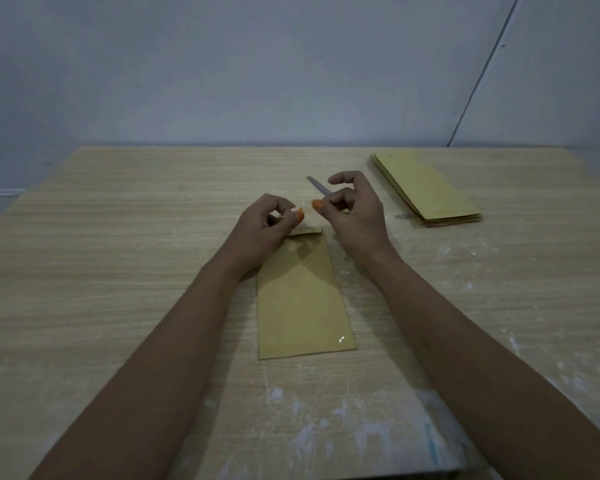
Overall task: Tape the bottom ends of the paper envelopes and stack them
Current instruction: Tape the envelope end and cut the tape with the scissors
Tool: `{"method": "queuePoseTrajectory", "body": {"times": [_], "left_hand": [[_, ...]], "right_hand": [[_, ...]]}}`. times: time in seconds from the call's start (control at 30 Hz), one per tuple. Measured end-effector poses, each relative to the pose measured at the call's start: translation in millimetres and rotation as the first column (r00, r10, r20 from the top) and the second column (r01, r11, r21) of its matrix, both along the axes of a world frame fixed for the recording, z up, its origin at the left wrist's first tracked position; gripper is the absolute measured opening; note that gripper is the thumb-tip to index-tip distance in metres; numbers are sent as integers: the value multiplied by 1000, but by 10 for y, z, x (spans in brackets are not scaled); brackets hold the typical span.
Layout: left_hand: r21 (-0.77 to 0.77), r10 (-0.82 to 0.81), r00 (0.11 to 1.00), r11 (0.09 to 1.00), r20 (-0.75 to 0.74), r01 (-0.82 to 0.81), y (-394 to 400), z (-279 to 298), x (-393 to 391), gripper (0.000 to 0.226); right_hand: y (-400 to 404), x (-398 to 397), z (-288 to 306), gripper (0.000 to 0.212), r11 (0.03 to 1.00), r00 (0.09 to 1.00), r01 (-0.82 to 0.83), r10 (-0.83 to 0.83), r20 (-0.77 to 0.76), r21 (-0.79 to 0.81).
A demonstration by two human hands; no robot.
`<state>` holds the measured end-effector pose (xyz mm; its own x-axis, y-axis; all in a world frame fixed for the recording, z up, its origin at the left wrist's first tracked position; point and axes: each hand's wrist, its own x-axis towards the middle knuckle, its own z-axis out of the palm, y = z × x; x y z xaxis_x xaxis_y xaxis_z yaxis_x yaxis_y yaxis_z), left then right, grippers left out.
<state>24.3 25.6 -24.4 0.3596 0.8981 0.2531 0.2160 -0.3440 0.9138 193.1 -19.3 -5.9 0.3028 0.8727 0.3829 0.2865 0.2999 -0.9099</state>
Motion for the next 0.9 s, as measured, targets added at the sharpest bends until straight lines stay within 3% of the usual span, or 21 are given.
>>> {"method": "queuePoseTrajectory", "body": {"times": [0.17, 0.33, 0.5, 0.9], "left_hand": [[-6, 125, 992, 992, 7, -125, -24, 31, 34, 22], [38, 254, 965, 967, -74, -251, -31, 41, 45, 38], [99, 268, 959, 961, -93, -259, -29, 27, 83, 50], [233, 310, 934, 936, -179, -266, 4, 2, 108, 37]], "right_hand": [[4, 33, -10, 24, 982, 997, -42, 28, -75, -182], [12, 23, -3, 23, 949, 991, -19, -24, -135, -315], [27, 10, -38, 19, 942, 995, -1, -33, -97, -334], [29, 27, -70, 20, 942, 998, 66, -69, 3, -328]]}}
